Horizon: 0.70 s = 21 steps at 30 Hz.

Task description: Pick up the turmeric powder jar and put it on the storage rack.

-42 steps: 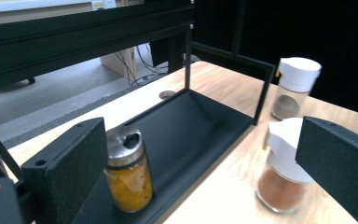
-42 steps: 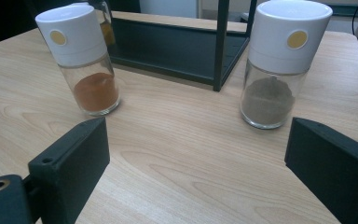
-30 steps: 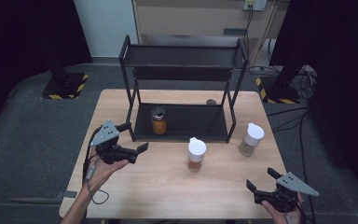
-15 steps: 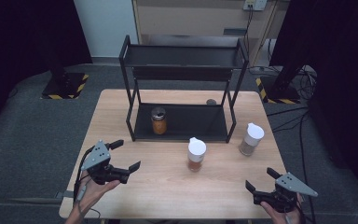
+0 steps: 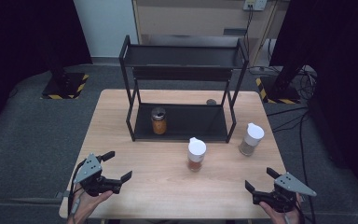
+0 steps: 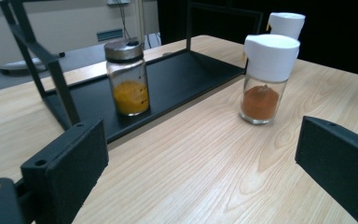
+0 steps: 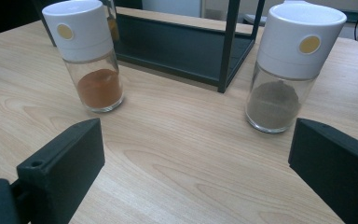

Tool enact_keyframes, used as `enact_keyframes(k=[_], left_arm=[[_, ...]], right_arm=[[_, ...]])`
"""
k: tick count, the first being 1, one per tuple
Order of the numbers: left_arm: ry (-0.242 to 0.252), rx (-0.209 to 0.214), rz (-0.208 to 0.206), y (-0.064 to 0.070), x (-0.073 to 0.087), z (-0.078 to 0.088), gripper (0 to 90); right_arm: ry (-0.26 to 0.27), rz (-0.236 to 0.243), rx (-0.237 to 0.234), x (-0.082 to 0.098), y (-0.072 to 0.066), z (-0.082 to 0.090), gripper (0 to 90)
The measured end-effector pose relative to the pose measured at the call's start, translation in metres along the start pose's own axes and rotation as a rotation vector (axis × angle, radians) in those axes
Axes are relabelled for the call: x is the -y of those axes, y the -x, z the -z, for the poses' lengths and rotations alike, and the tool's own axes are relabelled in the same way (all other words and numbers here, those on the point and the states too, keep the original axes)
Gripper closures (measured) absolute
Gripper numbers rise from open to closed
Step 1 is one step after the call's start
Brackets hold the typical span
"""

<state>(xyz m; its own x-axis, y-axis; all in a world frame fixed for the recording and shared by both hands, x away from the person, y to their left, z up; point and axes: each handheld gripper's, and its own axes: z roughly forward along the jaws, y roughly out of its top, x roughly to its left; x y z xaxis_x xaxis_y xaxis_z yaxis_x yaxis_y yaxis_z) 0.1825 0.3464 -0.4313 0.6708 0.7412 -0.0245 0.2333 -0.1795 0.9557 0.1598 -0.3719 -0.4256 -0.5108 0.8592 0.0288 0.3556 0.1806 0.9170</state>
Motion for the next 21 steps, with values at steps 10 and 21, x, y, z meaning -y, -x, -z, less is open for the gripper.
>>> enact_keyframes(k=[10,21], left_arm=[[-0.021,-0.023,0.013,-0.001,0.018,0.006,1.7],[-0.027,-0.061,0.036,-0.006,0.036,0.013,2.4]], right_arm=[[-0.002,0.008,0.004,0.0,-0.001,0.0,3.4],[0.0,0.008,0.003,0.0,-0.001,0.0,3.6]])
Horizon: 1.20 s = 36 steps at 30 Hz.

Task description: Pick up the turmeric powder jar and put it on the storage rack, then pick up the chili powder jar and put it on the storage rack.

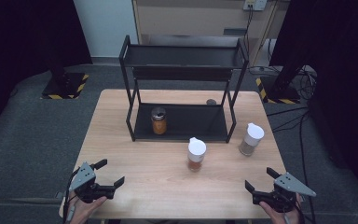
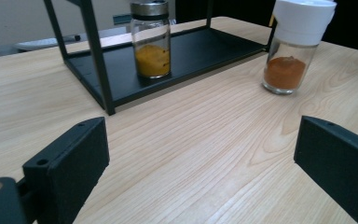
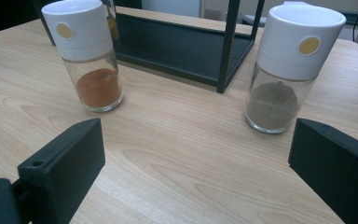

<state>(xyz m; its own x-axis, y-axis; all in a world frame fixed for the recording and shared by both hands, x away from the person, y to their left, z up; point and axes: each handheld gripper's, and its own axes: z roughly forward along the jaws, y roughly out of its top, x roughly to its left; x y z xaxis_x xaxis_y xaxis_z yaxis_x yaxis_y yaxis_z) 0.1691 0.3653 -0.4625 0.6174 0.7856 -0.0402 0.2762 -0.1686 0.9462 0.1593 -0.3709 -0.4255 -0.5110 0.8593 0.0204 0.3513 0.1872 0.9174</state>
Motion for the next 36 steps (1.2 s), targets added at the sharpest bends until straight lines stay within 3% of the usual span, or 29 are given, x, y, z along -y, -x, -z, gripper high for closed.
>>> enact_keyframes(k=[7,13,36], left_arm=[[0.014,-0.001,0.022,-0.007,0.008,0.003,3.5],[0.002,0.016,0.017,-0.012,0.009,0.002,3.7],[-0.008,0.045,0.006,-0.012,0.007,0.001,1.7]], right_arm=[[-0.003,0.007,-0.004,-0.001,0.0,0.0,3.6],[-0.003,0.009,-0.007,-0.001,0.0,-0.001,3.7],[-0.006,0.006,-0.01,-0.001,0.0,-0.001,3.7]])
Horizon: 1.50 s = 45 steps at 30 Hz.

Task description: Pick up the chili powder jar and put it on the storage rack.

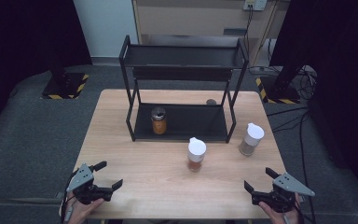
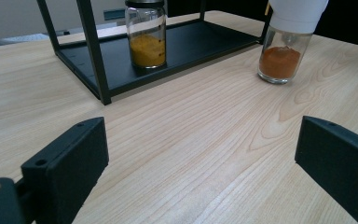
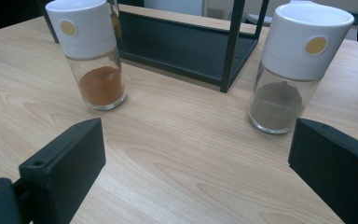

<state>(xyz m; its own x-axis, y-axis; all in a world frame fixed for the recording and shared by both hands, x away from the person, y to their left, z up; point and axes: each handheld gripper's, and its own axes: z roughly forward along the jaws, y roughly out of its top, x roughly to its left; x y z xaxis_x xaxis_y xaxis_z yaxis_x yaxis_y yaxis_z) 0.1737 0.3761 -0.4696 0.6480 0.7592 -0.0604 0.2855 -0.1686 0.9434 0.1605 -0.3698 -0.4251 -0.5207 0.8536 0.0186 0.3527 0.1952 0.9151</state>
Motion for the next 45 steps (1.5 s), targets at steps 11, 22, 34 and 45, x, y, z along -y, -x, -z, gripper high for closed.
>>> enact_keyframes(k=[11,22,34,45], left_arm=[[-0.005,0.002,-0.005,0.001,-0.001,-0.001,1.5],[-0.005,0.01,-0.002,0.0,-0.001,-0.002,1.6],[-0.009,0.01,0.003,0.0,-0.001,-0.002,1.6],[-0.013,0.013,0.001,0.0,-0.001,-0.003,1.6]], right_arm=[[0.006,-0.015,0.007,0.0,0.0,0.0,3.1],[0.011,-0.038,0.039,-0.004,-0.005,0.001,3.1],[-0.012,-0.025,0.037,-0.025,-0.012,-0.002,3.8],[-0.012,-0.007,-0.007,-0.045,-0.017,-0.013,3.7]])
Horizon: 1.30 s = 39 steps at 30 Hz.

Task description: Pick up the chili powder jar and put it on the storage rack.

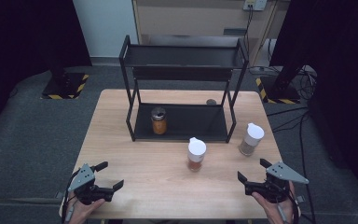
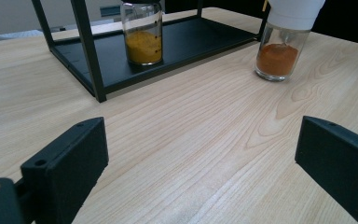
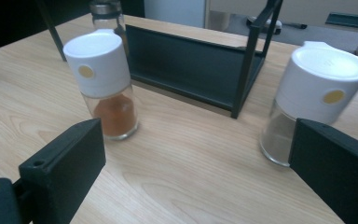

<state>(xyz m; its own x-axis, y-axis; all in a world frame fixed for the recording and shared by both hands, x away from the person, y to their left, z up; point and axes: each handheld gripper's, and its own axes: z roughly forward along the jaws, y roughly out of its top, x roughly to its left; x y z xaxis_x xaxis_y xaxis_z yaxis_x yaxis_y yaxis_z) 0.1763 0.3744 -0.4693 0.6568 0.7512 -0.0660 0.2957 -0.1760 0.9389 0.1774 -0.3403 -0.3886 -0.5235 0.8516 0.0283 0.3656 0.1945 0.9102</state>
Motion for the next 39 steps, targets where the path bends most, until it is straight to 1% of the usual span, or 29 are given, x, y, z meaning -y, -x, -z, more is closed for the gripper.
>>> enact_keyframes(k=[9,14,24,27,35,37,39], left_arm=[[-0.002,0.002,-0.003,0.0,0.0,0.0,1.6],[-0.003,0.002,-0.004,0.0,0.0,0.0,1.6],[-0.005,0.004,-0.005,0.0,0.0,-0.001,1.6],[-0.005,0.006,-0.006,0.0,0.0,-0.001,1.6],[-0.008,0.009,-0.008,0.0,-0.001,-0.001,1.6],[-0.006,0.009,-0.009,0.0,-0.001,-0.001,1.7],[-0.008,0.01,-0.008,-0.001,-0.001,-0.001,1.7]], right_arm=[[-0.026,0.017,-0.045,-0.013,-0.009,-0.018,4.0],[-0.027,0.022,-0.069,-0.018,-0.013,-0.028,4.0],[-0.038,0.056,-0.11,-0.035,-0.022,-0.049,4.0],[-0.042,0.053,-0.124,-0.039,-0.024,-0.057,4.0],[-0.054,0.067,-0.147,-0.049,-0.031,-0.076,4.2],[-0.053,0.06,-0.153,-0.051,-0.032,-0.08,4.2],[-0.056,0.064,-0.153,-0.053,-0.035,-0.084,4.3]])
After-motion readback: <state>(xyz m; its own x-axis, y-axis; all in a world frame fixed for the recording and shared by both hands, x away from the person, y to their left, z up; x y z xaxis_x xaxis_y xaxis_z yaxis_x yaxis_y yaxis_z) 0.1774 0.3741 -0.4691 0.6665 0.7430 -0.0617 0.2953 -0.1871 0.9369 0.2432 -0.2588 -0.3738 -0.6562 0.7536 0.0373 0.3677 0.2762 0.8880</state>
